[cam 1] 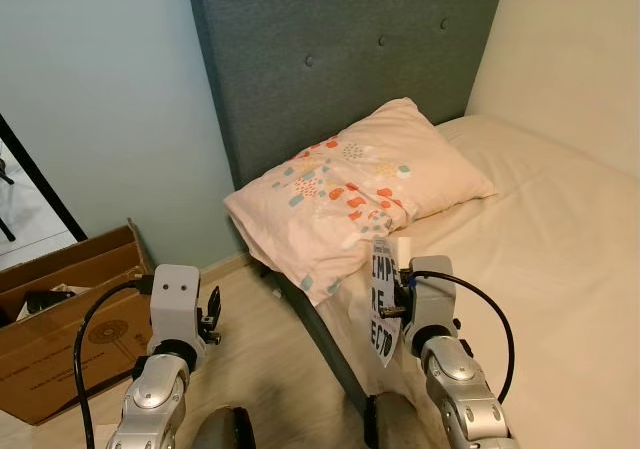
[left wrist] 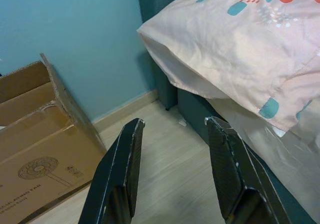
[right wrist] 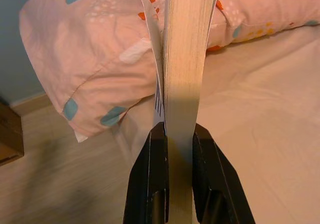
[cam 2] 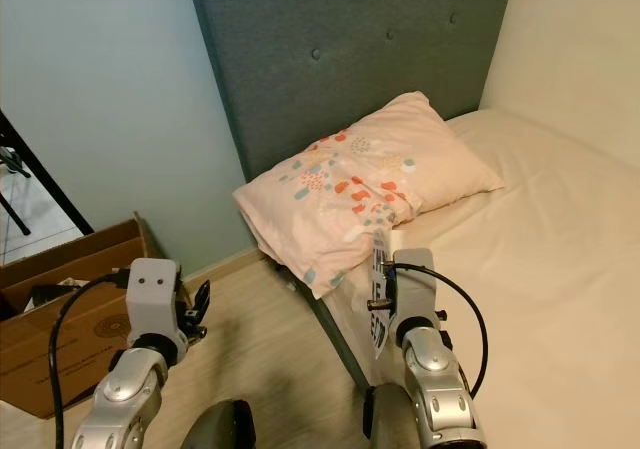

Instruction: Clean up the room

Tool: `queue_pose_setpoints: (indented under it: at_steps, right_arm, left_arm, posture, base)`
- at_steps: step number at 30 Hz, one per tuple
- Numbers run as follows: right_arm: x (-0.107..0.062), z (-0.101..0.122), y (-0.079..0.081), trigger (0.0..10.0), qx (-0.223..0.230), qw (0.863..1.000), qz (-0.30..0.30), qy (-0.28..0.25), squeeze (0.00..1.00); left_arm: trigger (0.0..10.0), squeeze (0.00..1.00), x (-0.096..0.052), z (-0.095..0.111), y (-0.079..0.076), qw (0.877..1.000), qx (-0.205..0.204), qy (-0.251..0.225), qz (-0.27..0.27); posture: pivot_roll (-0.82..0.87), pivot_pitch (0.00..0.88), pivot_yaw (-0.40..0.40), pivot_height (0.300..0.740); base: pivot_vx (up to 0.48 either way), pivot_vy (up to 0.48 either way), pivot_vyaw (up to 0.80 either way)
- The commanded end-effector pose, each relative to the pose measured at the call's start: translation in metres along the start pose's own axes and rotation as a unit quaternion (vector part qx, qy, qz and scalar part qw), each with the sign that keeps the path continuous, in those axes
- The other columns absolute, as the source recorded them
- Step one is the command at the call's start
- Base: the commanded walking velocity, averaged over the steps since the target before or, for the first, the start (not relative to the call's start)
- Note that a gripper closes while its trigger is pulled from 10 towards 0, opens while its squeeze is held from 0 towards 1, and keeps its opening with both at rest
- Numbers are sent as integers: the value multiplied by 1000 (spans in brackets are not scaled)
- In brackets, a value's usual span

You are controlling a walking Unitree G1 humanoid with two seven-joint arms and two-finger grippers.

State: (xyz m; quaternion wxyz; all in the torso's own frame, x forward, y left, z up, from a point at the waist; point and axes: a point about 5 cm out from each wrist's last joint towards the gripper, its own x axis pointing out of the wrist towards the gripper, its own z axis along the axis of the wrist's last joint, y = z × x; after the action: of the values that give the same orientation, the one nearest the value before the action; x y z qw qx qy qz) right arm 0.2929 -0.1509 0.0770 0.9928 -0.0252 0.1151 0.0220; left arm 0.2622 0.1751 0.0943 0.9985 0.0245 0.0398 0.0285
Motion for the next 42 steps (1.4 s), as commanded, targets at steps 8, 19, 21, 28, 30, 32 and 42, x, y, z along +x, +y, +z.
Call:
queue_pose_setpoints:
  at_steps: [8, 19, 21, 28, 30, 32, 42]
  right_arm:
    - [0, 6, 2, 10000, 8, 1000, 1, -14, 0]
    - [1, 7, 2, 10000, 8, 1000, 1, -14, 0]
    - [1, 6, 2, 10000, 8, 1000, 0, -14, 0]
    - [1, 6, 2, 10000, 10, 1000, -1, -14, 0]
    - [1, 6, 2, 10000, 11, 1000, -1, -14, 0]
    - [2, 7, 2, 10000, 11, 1000, -1, -14, 0]
    - [1, 6, 2, 10000, 12, 1000, -3, -14, 0]
  left_arm:
    - [10000, 0, -3, -1, 5, 1000, 8, 8, 4]
    - [10000, 0, -2, -2, 5, 1000, 4, 12, 5]
    - [10000, 0, -2, -1, 5, 1000, 11, 7, 1]
    - [10000, 0, -2, 1, 4, 1000, 20, 4, -11]
    - [10000, 0, -2, 1, 3, 999, 29, 7, -17]
    - [10000, 0, -2, 1, 2, 999, 37, 6, -21]
    - [10000, 0, -2, -1, 3, 999, 27, 14, -15]
  posture:
    - [-46, 109, 23, 606]
    - [-45, 105, 23, 606]
    - [-45, 104, 23, 606]
    - [-44, 102, 25, 606]
    - [-43, 102, 26, 606]
    - [-44, 101, 27, 606]
    - [-43, 97, 29, 606]
  base:
    - [0, 0, 0]
    - [0, 131, 0]
    - [0, 240, 0]
    - [0, 0, 0]
    - [0, -240, 0]
    - [0, -480, 0]
    - [0, -144, 0]
